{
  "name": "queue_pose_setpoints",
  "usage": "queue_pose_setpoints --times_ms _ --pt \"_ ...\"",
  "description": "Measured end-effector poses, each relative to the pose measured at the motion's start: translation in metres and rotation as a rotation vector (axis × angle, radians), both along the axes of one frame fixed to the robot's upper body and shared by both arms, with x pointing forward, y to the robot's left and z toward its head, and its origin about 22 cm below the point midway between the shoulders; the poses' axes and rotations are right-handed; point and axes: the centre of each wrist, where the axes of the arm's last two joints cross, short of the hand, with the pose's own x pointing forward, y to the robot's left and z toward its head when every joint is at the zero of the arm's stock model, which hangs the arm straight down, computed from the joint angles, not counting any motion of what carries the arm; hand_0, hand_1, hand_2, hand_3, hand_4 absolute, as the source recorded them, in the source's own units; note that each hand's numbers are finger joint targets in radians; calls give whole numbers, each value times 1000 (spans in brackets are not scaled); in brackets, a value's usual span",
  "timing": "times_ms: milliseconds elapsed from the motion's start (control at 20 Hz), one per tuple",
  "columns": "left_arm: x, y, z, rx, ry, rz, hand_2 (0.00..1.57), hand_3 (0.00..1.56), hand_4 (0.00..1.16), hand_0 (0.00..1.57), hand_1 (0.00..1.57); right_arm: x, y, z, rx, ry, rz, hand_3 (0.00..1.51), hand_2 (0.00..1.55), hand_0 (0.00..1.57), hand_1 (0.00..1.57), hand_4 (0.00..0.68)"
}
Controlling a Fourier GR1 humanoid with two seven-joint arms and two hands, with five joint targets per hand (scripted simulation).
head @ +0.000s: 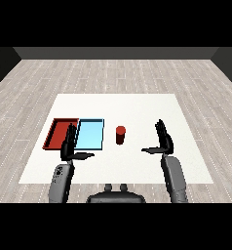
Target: Pick the red can and put it in the red box
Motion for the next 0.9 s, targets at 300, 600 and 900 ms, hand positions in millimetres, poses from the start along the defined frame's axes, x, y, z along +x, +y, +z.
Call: queue_pose_setpoints --times_ms 300,600,900 --pt "0 7 1 8 0 7 0 0 0 0 0 8 9 13 31 9 26 0 0 0 0 0" --pt "-1 9 -1 8 -2 13 0 0 0 0 0 28 28 6 69 50 45 0 0 0 0 0" --pt "1 4 3 -13 -1 8 0 0 0 0 0 38 47 -7 107 94 68 0 0 0 0 0"
